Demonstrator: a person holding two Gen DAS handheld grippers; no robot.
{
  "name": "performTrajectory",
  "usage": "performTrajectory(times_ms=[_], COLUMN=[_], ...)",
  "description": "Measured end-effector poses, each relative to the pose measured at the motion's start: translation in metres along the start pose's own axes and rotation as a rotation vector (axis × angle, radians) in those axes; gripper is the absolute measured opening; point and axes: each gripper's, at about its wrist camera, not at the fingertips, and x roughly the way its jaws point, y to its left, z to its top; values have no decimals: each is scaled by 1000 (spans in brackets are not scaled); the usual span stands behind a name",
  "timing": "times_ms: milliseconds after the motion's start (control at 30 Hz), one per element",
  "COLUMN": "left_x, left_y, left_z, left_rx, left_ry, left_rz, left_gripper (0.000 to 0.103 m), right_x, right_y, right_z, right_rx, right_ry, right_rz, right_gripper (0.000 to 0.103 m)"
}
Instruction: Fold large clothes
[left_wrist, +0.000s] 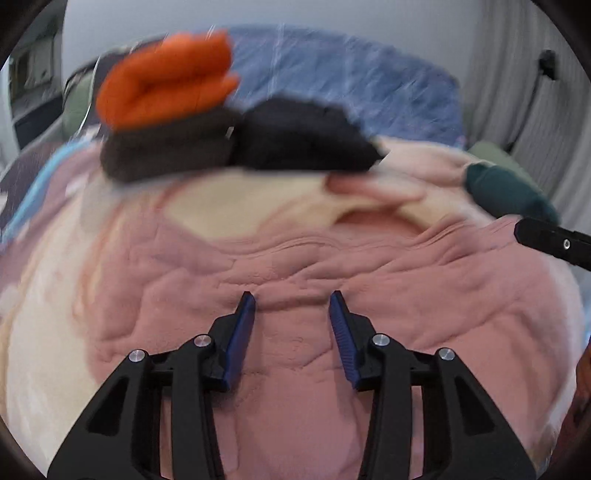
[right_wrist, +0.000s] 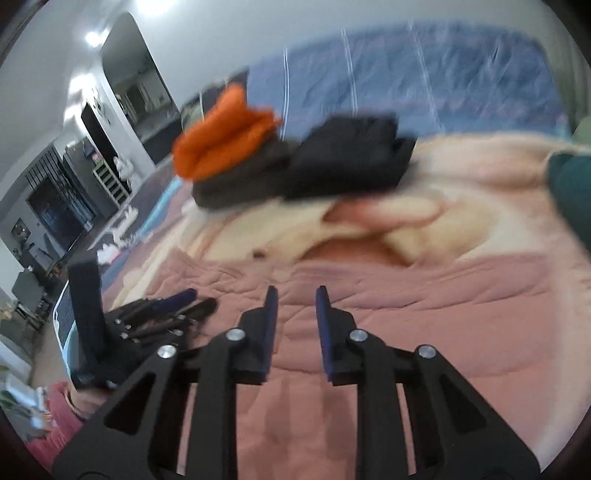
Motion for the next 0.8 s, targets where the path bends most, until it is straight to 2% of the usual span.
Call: performTrajectory(times_ms=[33,67,100,133,167,267,500,567,633,667,700,733,800], left_x=[1,0,0,0,3,5,2,2,2,2,2,2,1], left_y=[2,0,-3,-4,-7,-13,-1,0,1,1,1,1,2], left_z=[-2,-3,-3,-4,-5,-11,-13,-13,-13,-13,-13,-14,-15], left_rx=[5,25,39,48,65,111,71,73,67,65,64,63,60], left_ry=[-28,-46,-54,-57,-59,-86,-105,-107,-109,-109,-109,-111,-114], left_rz=[-3,-3,-4,-7,1,39,-17,-17,-24,-27,-30,-31,-36], left_gripper=[48,50,50,53,56,59,59,59,59,60,60,60,60], right_x=[22,54,73,88,87,83,66,45,18,11,7,8,25], right_y=[-6,-20,-32,-44,-43,-30,-46,-39,-16,-2,14,23,24], right_z=[-2,-7,-13,-21,-23,-26,-18,-16,-20,-22,-26,-30,-39], right_rx=[8,7,16,36,40,-31,79,150,127,77,9,-32,-34], right_ry=[35,81,105,96,64,40,19,1,-52,-73,-88,-89,-34], right_rz=[-47,-154,-175,-160,-172,-239,-112,-112,-47,-49,-89,-119,-152], right_gripper=[16,13,9,6,5,6,7,14,21,24,30,31,31])
